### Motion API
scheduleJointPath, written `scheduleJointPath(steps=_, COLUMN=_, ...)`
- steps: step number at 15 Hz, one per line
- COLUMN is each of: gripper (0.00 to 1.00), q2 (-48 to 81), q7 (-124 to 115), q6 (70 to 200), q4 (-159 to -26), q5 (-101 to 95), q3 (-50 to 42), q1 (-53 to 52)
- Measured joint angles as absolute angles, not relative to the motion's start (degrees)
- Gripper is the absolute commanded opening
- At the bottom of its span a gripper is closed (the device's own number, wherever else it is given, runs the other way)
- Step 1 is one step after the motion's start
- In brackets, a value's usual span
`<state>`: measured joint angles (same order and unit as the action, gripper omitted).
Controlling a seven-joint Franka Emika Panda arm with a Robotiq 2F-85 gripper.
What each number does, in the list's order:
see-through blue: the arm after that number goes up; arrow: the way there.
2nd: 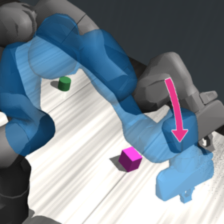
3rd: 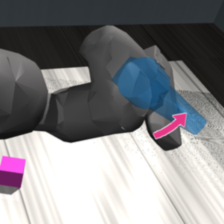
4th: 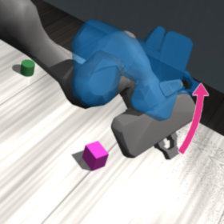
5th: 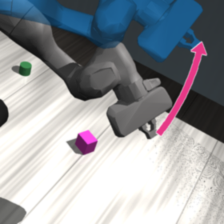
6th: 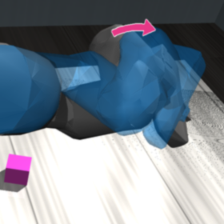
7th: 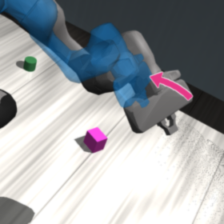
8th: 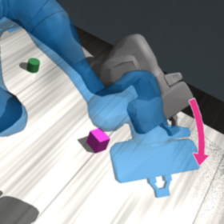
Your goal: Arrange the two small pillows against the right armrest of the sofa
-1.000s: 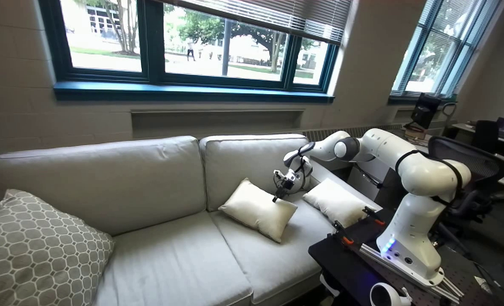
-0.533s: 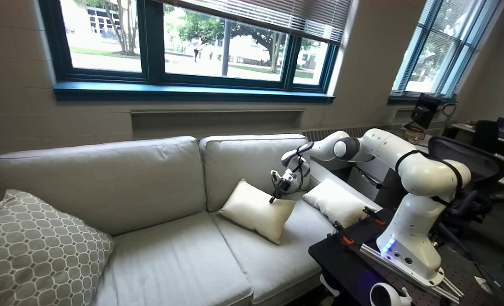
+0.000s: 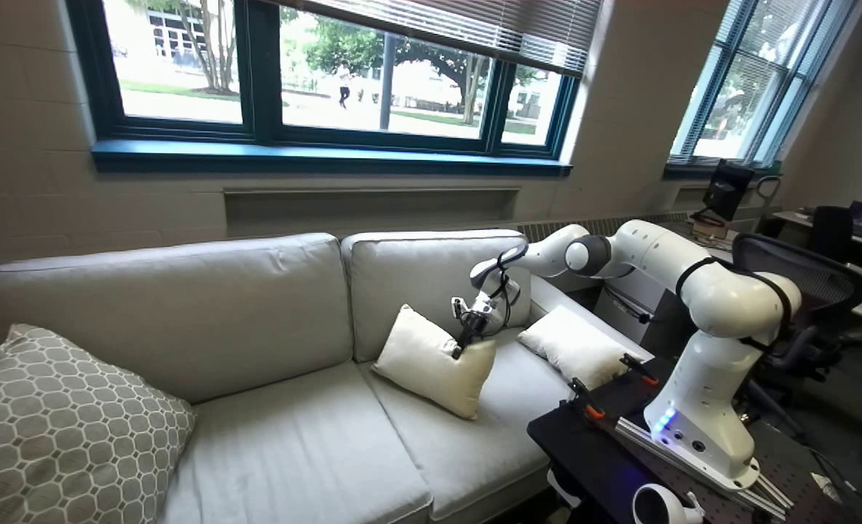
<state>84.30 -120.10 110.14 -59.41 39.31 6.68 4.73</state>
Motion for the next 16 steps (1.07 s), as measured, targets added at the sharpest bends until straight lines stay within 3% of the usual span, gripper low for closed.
scheduleJointPath(steps=3, gripper=0.15, q2=84.03, q7=-121.73, q6=109.46, q4=-59.22, q5=39.26, q3=6.35, q1=3.72)
scheduleJointPath(steps=7, gripper=0.04, q2=83.72, q7=-124.89, q6=109.51, q4=-58.37, q5=39.26, q3=6.12, q1=2.96)
scheduleJointPath(steps=16, gripper=0.07, q2=82.92, q7=-131.54, q6=113.25, q4=-53.06, q5=43.54, q3=7.82, q1=2.89)
